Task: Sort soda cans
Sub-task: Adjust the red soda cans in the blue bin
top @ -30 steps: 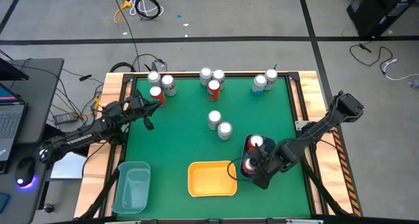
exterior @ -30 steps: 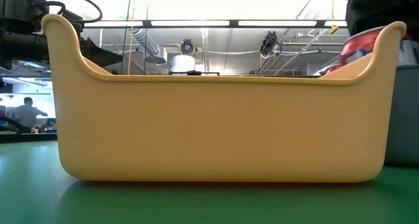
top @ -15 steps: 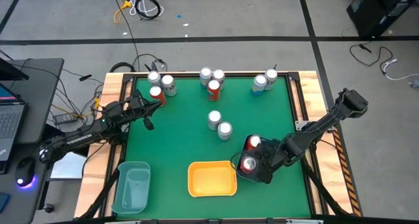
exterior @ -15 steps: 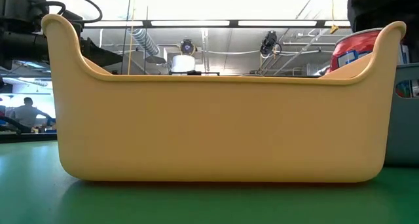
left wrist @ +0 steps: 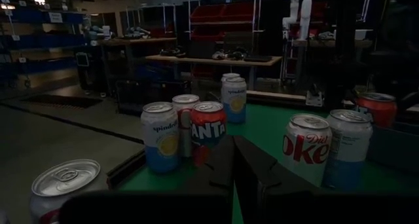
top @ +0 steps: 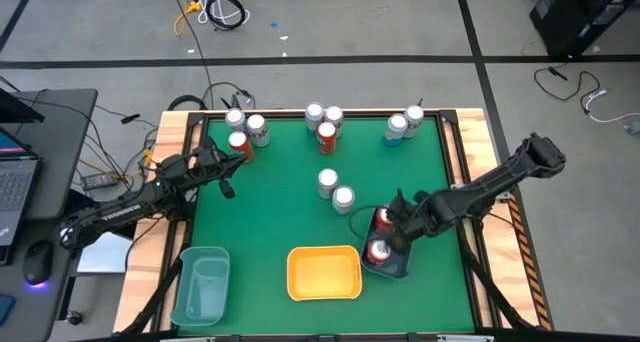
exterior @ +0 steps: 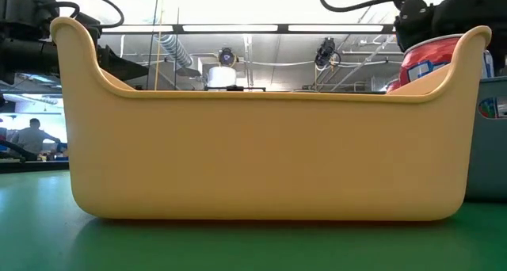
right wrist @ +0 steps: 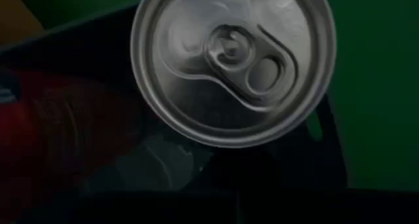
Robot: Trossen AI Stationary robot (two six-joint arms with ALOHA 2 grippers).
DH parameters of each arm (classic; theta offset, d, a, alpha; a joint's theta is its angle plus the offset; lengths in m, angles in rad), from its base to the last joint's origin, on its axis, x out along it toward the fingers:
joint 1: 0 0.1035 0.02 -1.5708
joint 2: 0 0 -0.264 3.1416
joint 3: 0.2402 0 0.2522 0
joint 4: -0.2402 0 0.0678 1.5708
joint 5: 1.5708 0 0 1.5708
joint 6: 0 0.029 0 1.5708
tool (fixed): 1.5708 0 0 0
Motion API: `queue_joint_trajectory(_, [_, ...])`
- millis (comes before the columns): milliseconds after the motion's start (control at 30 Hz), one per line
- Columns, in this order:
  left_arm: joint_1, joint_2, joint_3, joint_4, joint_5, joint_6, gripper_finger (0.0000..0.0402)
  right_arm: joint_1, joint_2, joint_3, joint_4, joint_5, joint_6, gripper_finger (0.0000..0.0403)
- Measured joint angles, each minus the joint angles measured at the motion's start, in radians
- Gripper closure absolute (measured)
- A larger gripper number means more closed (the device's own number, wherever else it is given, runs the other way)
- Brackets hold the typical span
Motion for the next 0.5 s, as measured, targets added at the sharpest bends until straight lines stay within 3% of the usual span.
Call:
queue_joint_trajectory(333, [0.000,0.000,0.000,-0.001,0.000,0.000,0.0389,-0.037,0.000,0.000,0.031,0.024,-0.053,0.0403])
queue_joint_trajectory(500, [0.000,0.000,0.000,-0.001,0.000,0.000,0.0389,-0.041,-0.021,0.047,-0.041,-0.010,-0.048,0.0397])
